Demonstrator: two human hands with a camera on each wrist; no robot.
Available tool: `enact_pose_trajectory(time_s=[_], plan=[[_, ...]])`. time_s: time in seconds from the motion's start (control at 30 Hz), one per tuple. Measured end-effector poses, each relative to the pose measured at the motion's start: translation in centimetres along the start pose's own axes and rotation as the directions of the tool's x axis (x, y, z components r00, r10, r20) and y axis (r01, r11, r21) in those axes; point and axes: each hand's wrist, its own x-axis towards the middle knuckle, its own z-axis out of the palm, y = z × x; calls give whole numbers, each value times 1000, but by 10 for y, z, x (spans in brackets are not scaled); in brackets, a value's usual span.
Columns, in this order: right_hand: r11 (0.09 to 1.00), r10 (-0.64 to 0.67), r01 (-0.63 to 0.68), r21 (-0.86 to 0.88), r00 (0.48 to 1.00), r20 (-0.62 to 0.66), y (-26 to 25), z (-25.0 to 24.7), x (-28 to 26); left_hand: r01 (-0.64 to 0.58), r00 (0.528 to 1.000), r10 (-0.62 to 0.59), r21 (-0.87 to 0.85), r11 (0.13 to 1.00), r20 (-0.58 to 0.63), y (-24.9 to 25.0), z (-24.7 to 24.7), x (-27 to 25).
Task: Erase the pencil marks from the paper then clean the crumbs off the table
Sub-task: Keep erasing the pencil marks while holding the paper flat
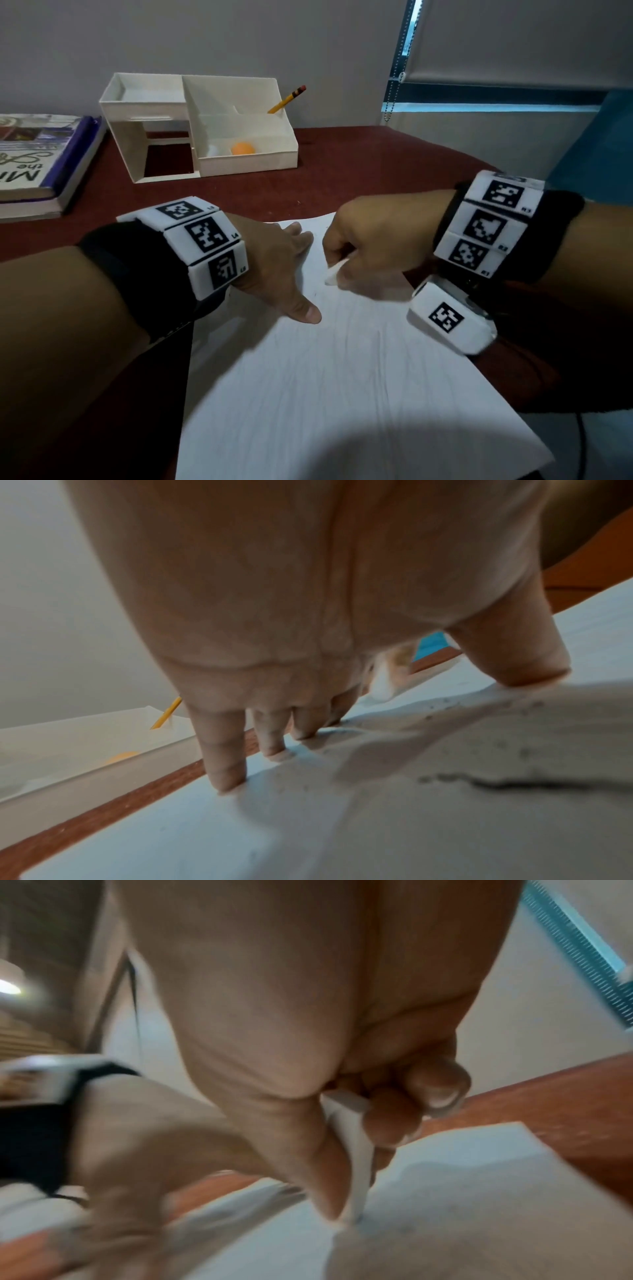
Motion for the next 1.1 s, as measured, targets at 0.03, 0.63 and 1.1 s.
enact_pose_trajectory(time_s=[0.03, 0.63, 1.1], plan=[[1000, -9, 9, 19, 1000, 10, -1, -3, -1, 3, 1000, -3, -7, 1000, 4, -1, -1, 0], [998, 69, -65, 26, 976, -208, 30, -15, 10, 68, 997, -64, -78, 995, 43, -13, -16, -19], [997, -52, 47, -62, 995, -90, 3, -10, 17, 13, 1000, -13, -8, 1000, 1, 3, 1, -12]])
